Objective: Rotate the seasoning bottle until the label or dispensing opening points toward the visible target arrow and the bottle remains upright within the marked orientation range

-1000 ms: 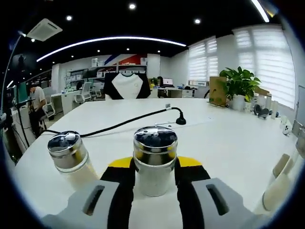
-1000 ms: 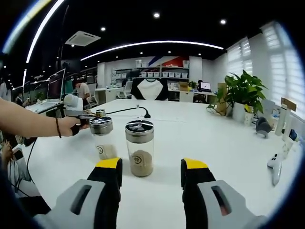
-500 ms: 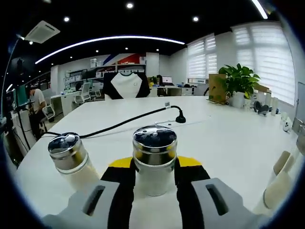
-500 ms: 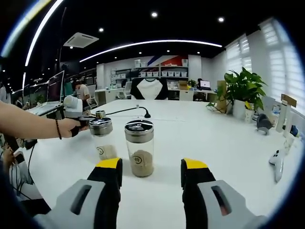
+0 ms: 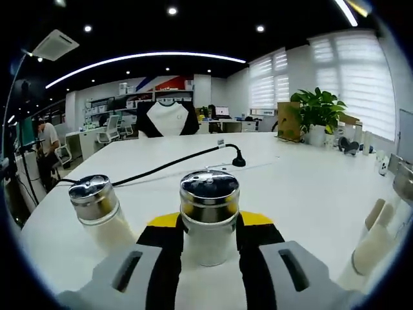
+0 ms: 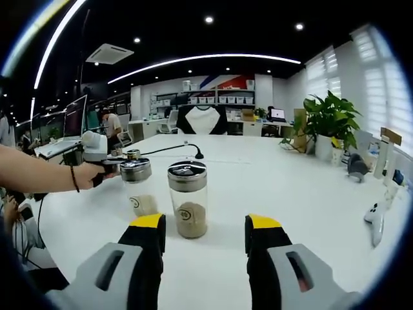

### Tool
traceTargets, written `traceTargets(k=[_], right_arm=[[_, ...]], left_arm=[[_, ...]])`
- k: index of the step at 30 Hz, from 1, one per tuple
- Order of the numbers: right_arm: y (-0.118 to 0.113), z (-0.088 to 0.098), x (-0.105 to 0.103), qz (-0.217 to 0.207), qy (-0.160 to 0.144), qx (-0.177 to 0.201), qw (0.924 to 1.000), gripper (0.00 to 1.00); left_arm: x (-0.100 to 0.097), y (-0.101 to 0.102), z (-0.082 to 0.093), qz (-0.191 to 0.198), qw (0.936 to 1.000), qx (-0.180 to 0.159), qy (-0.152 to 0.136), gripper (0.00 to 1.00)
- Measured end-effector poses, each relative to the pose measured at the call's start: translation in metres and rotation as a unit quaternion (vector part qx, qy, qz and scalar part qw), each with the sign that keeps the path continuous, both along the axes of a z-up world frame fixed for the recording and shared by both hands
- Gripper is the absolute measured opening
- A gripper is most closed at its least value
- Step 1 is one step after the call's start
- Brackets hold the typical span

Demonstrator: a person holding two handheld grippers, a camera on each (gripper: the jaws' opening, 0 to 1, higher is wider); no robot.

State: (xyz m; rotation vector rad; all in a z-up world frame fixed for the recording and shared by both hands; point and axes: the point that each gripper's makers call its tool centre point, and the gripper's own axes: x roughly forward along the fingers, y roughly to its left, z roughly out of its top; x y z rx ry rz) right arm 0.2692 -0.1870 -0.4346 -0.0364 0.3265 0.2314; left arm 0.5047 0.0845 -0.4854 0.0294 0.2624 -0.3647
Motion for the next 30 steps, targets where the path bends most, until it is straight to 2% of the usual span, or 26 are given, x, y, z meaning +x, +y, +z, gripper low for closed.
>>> traceTargets(k=[14, 30], right_arm=[[0.001, -0.003, 0.000, 0.000, 0.005, 0.003, 1.0000, 0.49], [0.006, 0.000, 0.001, 0.010, 0.002, 0.003, 0.9999, 0.49]], left_arm=[[-0.028, 0.001, 0.005, -0.010, 0.9999, 0.002, -0.006, 0.34], [-0.068, -0.006, 0.004, -0.020, 0.9997, 0.000, -0.014, 0.34]])
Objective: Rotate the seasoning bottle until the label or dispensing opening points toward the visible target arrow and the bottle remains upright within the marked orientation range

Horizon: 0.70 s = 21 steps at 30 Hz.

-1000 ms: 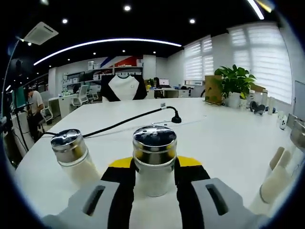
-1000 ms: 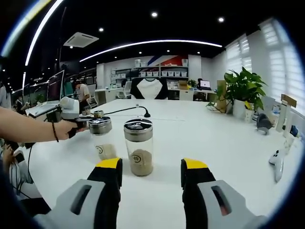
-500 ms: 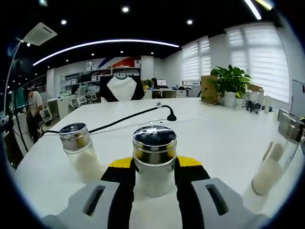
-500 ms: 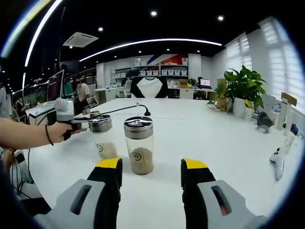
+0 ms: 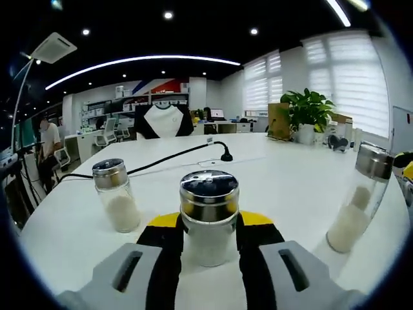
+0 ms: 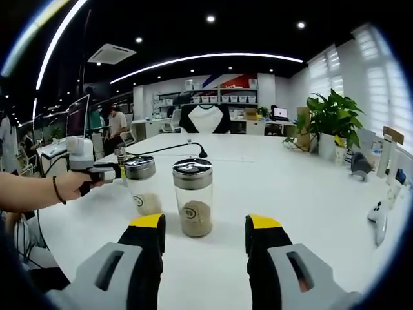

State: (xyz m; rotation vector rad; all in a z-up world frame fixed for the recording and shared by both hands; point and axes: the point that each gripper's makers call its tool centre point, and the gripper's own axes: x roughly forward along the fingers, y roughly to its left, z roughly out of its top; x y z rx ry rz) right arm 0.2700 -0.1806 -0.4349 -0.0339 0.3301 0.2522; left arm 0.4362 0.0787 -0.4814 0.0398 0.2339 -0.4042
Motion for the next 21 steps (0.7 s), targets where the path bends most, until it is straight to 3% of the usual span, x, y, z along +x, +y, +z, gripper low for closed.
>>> traceTargets(k=[21], right_arm=[[0.004, -0.001, -0.003, 0.010, 0.002, 0.007, 0.9999, 0.50]], left_arm=[[-0.052, 0.001, -0.001, 0.002, 1.0000, 0.008, -0.004, 0.34]])
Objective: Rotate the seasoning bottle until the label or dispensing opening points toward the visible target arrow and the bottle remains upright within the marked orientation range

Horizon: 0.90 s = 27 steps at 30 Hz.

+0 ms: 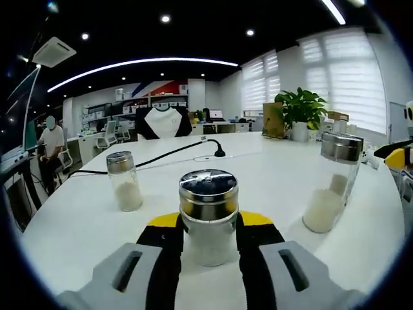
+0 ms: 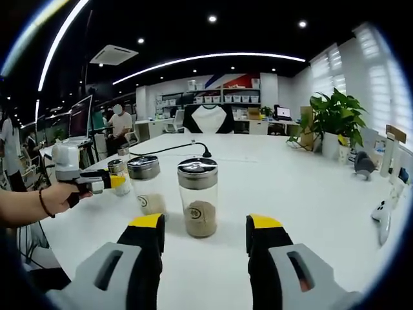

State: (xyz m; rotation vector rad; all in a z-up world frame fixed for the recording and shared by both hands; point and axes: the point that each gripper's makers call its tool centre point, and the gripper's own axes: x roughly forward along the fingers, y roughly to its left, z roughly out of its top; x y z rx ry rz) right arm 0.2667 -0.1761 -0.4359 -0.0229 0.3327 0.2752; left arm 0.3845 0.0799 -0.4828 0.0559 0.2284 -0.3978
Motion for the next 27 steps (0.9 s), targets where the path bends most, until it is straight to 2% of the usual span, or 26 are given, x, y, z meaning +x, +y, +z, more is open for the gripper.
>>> traceTargets(k=[9, 16, 27], right_arm=[[-0.001, 0.001, -0.001, 0.000, -0.002, -0.001, 1.0000, 0.52], [0.001, 0.000, -0.001, 0.003, -0.001, -0.004, 1.0000, 0.52], [0.005, 0.000, 0.000, 0.007, 0.001, -0.006, 1.0000, 0.52]], left_arm=[[-0.028, -0.003, 0.002, -0.005, 1.0000, -0.003, -0.004, 0.34], [-0.043, -0.005, 0.001, -0.008, 0.9999, -0.006, -0.008, 0.34], [-0.043, -0.007, 0.002, -0.007, 0.9998, -0.010, -0.014, 0.34]])
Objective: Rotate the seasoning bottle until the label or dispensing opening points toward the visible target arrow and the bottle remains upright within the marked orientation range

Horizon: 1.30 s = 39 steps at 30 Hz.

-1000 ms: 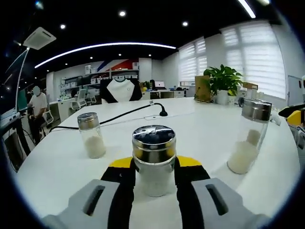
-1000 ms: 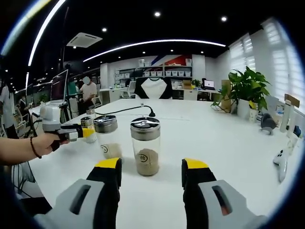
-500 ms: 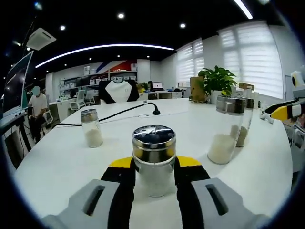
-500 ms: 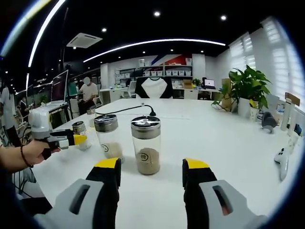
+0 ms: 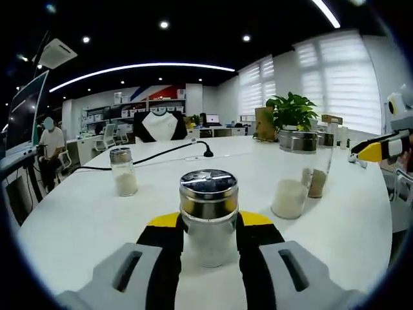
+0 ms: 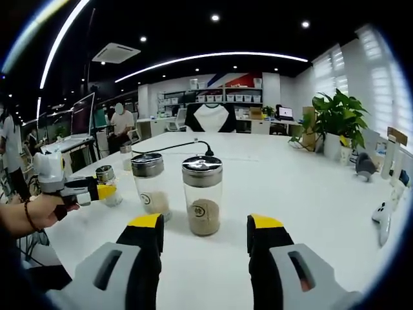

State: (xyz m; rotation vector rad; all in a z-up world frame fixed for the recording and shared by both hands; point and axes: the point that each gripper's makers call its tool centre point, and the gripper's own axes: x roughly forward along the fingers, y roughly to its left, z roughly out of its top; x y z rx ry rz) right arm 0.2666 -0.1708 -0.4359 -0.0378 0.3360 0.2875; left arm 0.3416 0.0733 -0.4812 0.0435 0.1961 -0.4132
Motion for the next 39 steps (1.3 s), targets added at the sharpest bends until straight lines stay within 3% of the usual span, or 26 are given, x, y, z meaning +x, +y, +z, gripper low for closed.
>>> traceTargets(k=[16, 39], right_arm=[[-0.0037, -0.0028, -0.0004, -0.003, 0.005, -0.004, 1.0000, 0.52], [-0.0012, -0.0034, 0.0004, 0.000, 0.006, -0.002, 1.0000, 0.52]], left_arm=[[-0.0021, -0.0034, 0.0002, -0.010, 0.9999, 0.000, 0.000, 0.34], [-0.0020, -0.0048, -0.0020, -0.083, 0.9965, 0.012, 0.003, 0.34]])
